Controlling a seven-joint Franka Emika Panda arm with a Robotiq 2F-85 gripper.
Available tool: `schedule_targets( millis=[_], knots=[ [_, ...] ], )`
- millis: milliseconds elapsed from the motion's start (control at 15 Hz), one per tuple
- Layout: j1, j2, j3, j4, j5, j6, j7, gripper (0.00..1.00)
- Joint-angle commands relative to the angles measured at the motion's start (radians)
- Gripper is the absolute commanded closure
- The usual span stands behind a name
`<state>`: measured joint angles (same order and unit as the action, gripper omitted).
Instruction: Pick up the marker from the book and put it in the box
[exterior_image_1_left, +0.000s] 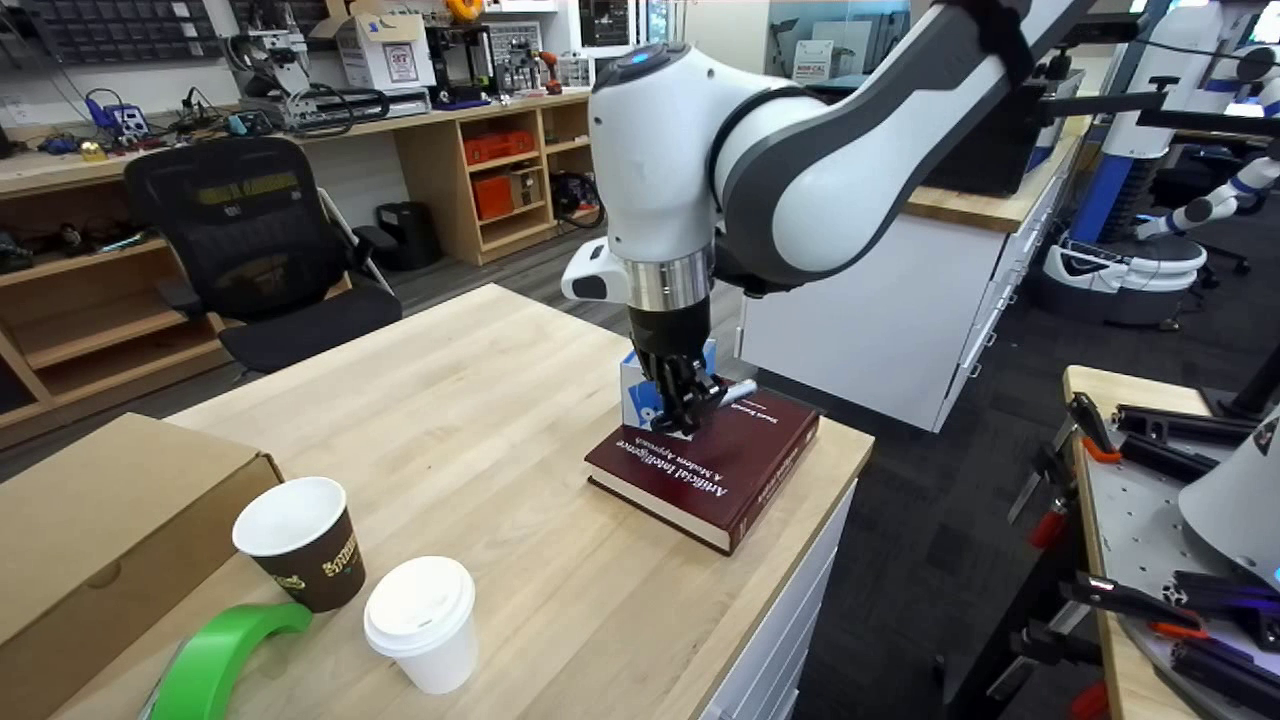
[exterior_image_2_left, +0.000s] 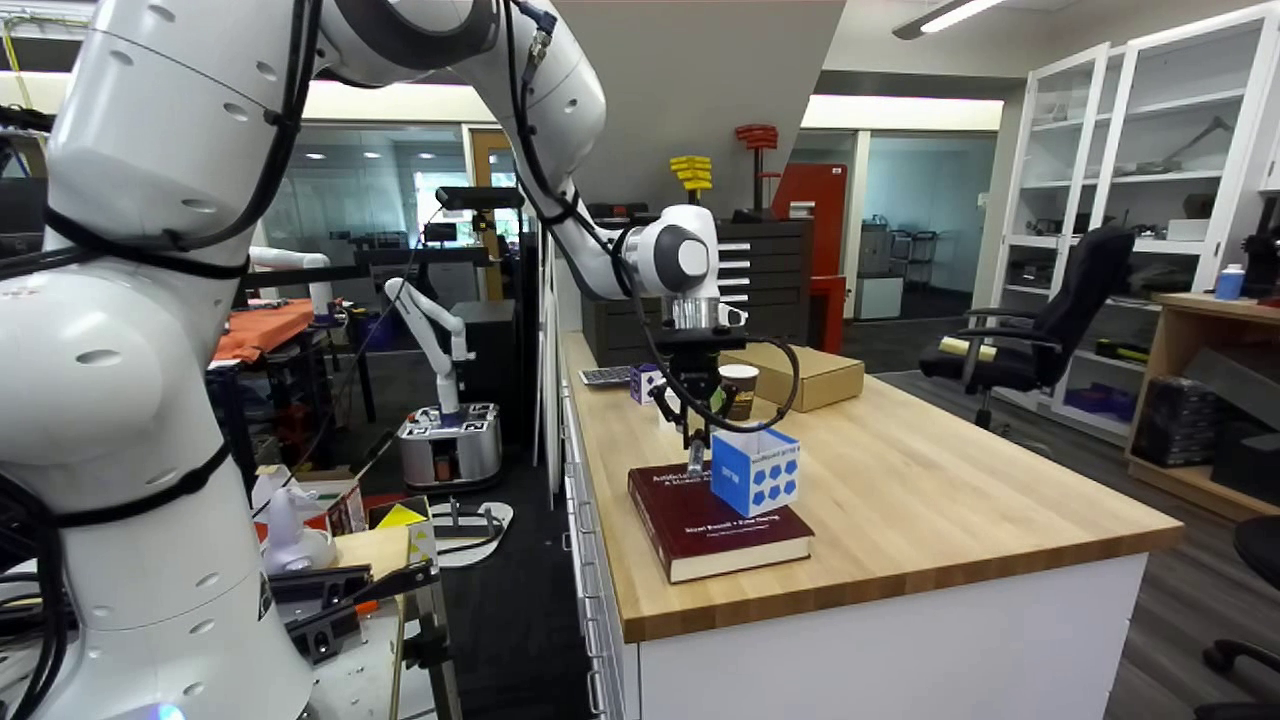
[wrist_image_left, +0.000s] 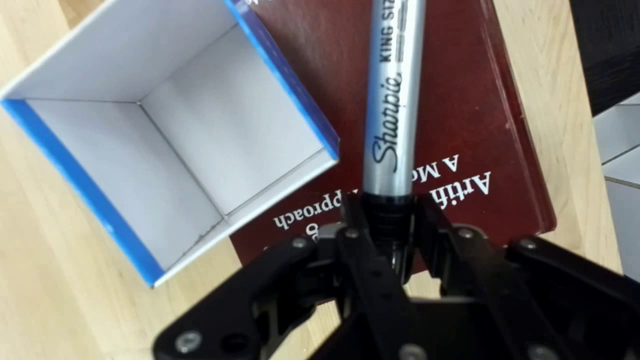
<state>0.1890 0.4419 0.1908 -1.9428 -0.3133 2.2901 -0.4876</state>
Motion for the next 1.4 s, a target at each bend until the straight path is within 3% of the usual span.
schedule_targets(
  millis=[0, 600, 1333],
  knots=[
    [0.012, -0.054, 0.004, 0.032, 0.001, -0.090, 0.029, 0.93],
    [-0.029, -0.153, -0.001, 0.056, 0.070, -0.045, 0.054, 0.93],
    [-0.139, -0.212, -0.015, -0.088, 0.218, 0.318, 0.012, 0.93]
  ],
)
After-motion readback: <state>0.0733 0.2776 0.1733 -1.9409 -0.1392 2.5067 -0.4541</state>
